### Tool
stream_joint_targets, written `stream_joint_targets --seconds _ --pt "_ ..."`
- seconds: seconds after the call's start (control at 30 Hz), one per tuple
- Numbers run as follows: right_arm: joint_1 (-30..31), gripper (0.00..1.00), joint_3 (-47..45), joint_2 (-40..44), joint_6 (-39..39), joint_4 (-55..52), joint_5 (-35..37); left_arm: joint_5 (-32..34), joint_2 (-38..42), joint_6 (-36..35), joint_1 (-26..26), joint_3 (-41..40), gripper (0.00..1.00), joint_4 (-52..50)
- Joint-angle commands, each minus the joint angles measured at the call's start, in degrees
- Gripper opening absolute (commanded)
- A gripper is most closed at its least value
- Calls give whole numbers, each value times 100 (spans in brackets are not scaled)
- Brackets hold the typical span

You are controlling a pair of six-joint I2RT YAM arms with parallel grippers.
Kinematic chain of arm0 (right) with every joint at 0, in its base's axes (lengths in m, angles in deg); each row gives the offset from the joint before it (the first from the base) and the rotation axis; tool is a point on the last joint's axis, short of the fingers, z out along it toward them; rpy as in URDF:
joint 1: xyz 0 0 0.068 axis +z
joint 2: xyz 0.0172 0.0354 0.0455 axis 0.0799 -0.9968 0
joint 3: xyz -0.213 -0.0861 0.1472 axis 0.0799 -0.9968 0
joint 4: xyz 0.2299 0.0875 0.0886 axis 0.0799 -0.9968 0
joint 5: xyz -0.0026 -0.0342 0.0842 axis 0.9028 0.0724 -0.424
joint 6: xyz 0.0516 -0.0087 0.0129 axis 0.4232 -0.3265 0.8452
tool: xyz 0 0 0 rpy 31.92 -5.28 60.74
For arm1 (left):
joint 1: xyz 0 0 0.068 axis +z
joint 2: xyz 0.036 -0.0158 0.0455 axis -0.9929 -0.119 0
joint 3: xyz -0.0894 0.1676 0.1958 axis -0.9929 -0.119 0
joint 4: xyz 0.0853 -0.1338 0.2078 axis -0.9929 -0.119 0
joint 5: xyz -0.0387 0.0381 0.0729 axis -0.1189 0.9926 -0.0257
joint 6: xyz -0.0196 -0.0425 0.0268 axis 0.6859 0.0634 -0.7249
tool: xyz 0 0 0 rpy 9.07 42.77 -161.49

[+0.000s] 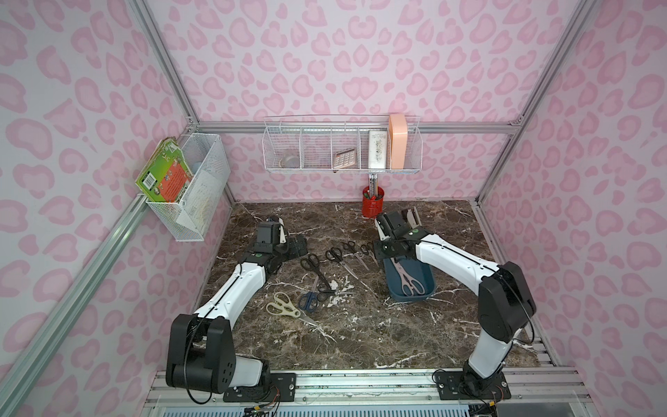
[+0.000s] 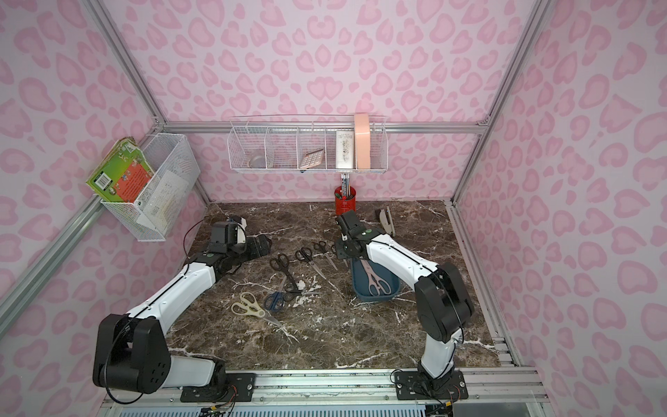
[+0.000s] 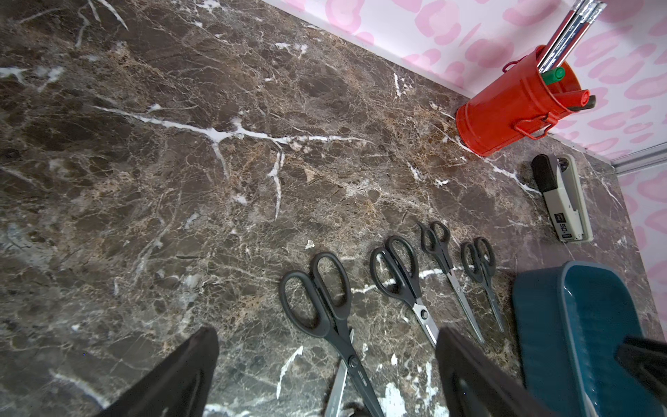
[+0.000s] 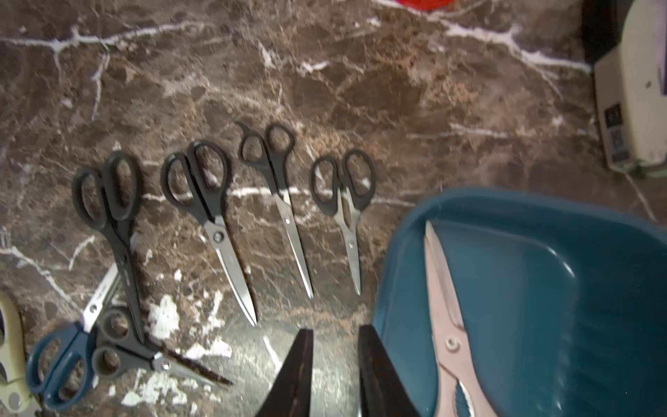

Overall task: Put the scissors into the storage box
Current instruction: Place the scissors in the storage box, then adjust the storage box at the center of the board.

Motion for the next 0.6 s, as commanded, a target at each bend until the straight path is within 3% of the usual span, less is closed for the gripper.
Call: stream_joint_targets --seconds 0.0,0.57 --pt "12 25 493 -462 -218 72 -91 -11 20 -7 7 43 99 -37" --pt "-96 21 2294 -2402 -555 -675 5 -51 -96 3 6 78 99 -69"
